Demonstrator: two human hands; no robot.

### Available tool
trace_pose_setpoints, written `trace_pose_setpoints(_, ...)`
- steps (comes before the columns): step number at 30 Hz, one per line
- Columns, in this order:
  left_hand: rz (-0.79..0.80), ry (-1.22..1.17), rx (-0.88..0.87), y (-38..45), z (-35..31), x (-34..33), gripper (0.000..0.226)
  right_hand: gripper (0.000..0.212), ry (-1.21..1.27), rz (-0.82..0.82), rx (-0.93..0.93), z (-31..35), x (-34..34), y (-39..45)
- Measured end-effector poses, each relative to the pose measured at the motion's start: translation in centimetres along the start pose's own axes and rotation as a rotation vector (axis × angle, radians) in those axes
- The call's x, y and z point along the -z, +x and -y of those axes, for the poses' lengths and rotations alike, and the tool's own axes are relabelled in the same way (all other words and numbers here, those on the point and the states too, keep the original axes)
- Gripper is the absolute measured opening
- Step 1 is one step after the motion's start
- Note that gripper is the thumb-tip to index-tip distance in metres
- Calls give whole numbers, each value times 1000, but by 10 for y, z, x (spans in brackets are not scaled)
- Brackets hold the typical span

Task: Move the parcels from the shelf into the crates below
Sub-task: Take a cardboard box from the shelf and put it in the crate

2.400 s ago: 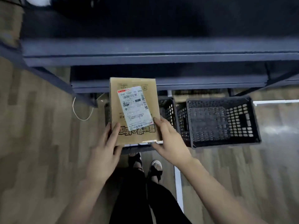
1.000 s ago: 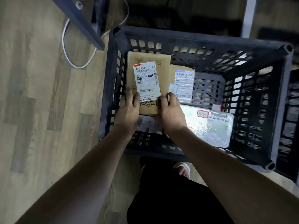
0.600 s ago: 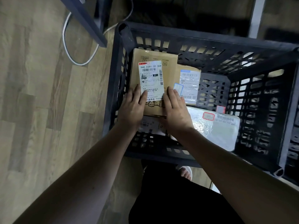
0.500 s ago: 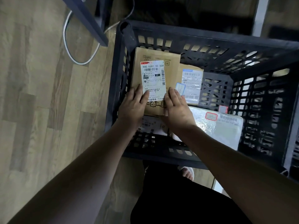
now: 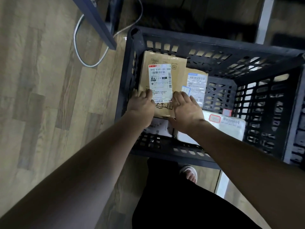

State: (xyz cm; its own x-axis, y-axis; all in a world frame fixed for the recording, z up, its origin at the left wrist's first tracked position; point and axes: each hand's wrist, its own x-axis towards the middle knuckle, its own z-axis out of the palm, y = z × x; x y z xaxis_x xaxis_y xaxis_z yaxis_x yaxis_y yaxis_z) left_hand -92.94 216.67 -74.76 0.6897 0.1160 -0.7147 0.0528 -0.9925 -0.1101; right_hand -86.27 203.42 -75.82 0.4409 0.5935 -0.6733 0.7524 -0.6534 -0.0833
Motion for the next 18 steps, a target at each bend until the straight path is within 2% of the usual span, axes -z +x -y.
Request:
trace_pose_setpoints(3, -19, 4, -50, -25, -8, -11, 66, 75, 50, -17, 7, 3, 1, -15)
trace_pose_setpoints(7, 72, -73, -24, -35, -10, -23, 85, 56, 119, 3, 57, 7, -8, -27)
trace_pose_setpoints(9, 88, -99, -35, -32, -9, -28, 88, 57, 101, 53, 92, 7, -17, -24)
trace_pose_setpoints(13, 64, -61, -97, -22, -5, -27, 79, 59, 61, 90, 113, 5, -28, -16)
trace_pose_setpoints(18, 3, -146, -84, 3, -2, -3, 60, 51, 48, -16, 111, 4, -5, -6)
